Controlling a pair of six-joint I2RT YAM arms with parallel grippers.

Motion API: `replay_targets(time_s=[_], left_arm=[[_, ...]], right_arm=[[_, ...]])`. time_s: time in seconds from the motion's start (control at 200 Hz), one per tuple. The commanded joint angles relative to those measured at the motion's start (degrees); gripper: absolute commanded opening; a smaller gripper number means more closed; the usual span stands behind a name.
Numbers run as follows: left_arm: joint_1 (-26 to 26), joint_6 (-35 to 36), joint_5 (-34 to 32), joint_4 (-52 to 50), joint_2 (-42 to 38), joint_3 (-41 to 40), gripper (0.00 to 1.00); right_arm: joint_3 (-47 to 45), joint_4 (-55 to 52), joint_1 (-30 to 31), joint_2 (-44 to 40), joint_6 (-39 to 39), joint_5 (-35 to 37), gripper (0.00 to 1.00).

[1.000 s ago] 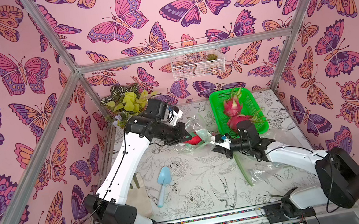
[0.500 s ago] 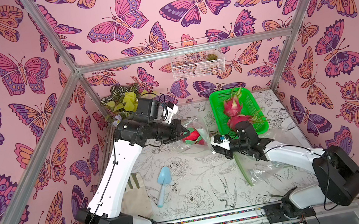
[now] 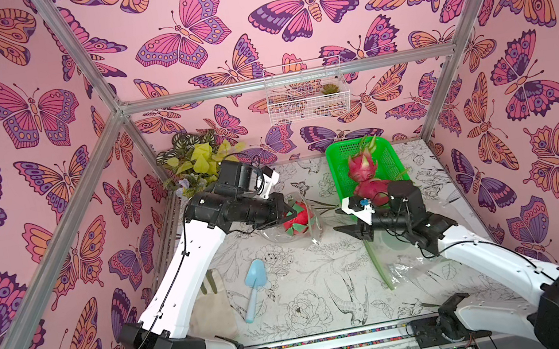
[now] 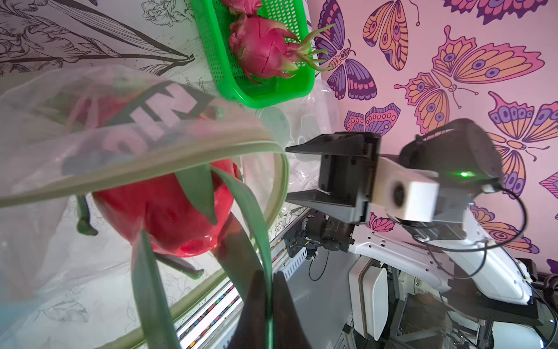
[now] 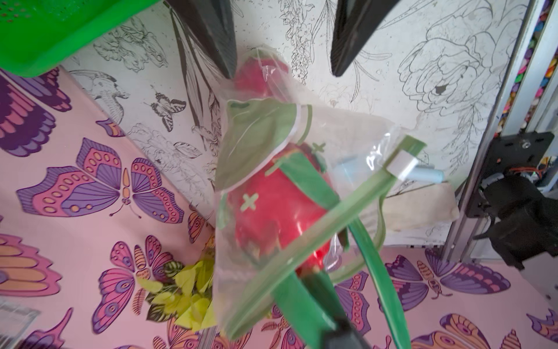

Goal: Open the zip-top bag and take out the dragon fruit
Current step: Pick up the dragon fruit from the zipper food storage bag.

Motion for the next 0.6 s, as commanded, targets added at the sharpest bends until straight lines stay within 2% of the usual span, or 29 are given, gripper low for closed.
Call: replay_targets(time_s=[0.0, 0.21, 0.361, 0.421, 0.596], left_arm=[[-0.33, 3.39, 0.2, 0.24, 0.23, 2.21, 0.0], [-0.33, 4.64, -3.58, -3.02, 0.49, 8.87, 0.0], [-0.35, 5.1, -6.62, -4.45, 0.6, 11.08, 0.0], [-0.32, 4.68, -6.59, -4.39, 0.66, 11.64, 0.0], [-0.35, 4.38, -6.87, -4.39, 0.93, 14.65, 0.0]], right_arm=[[3.4, -3.5, -0.29, -0.66, 5.37, -1.4, 0.55], [8.0, -5.63, -0.59, 1.71, 10.5, -5.27, 0.59], [3.76, 6.38, -0.3, 4.7, 12.44, -15.27, 0.69], [1.99, 11.42, 0.71, 5.67, 14.02, -13.9, 0.71], [-1.06, 19.25, 5.73, 9.58, 8.85, -2.79, 0.74]])
